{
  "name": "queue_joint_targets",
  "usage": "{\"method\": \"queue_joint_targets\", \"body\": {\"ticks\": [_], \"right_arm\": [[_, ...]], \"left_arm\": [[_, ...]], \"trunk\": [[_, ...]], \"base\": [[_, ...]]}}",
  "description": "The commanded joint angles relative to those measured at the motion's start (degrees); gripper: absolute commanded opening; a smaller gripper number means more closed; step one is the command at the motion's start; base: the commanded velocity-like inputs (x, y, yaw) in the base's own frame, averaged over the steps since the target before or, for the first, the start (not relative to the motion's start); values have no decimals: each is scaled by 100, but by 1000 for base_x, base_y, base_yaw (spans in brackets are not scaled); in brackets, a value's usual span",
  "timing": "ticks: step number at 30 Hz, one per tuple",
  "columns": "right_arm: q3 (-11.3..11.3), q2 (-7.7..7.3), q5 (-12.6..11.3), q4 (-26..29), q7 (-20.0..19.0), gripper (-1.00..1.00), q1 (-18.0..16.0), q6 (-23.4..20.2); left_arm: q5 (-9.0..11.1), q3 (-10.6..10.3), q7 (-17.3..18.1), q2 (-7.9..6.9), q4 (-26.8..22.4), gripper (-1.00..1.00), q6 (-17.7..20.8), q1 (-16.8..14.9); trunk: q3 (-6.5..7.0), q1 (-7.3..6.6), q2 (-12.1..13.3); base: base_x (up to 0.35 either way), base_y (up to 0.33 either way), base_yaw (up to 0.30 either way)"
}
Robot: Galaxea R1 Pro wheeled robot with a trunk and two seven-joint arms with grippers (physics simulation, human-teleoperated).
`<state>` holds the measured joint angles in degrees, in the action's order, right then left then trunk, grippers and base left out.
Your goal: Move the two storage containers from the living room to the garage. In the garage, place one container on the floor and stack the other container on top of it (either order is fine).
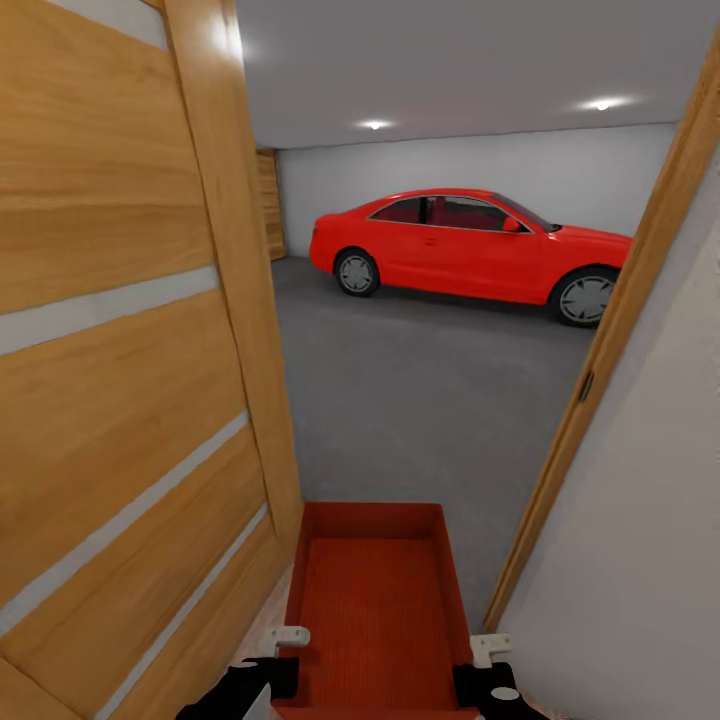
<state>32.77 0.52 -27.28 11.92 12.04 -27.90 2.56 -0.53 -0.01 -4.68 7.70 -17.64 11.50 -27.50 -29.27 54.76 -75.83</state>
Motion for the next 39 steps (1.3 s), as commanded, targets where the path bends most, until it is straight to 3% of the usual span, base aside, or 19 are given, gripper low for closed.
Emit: {"method": "queue_joint_targets", "body": {"ticks": [1, 22, 39], "right_arm": [[10, 0, -137, -32, 105, -100, -5, -36], [10, 0, -137, -32, 105, -100, -5, -36], [10, -4, -137, -32, 105, -100, -5, -36]], "left_arm": [[-44, -25, -51, 3, -38, -100, 36, -1], [-44, -25, -51, 3, -38, -100, 27, -1], [-44, -25, -51, 5, -38, -100, 36, -1]], "trunk": [[-5, 1, -3], [-5, 1, -3], [-5, 1, -3]], "base": [[152, 129, -238], [108, 71, -223], [13, 0, -14]]}}
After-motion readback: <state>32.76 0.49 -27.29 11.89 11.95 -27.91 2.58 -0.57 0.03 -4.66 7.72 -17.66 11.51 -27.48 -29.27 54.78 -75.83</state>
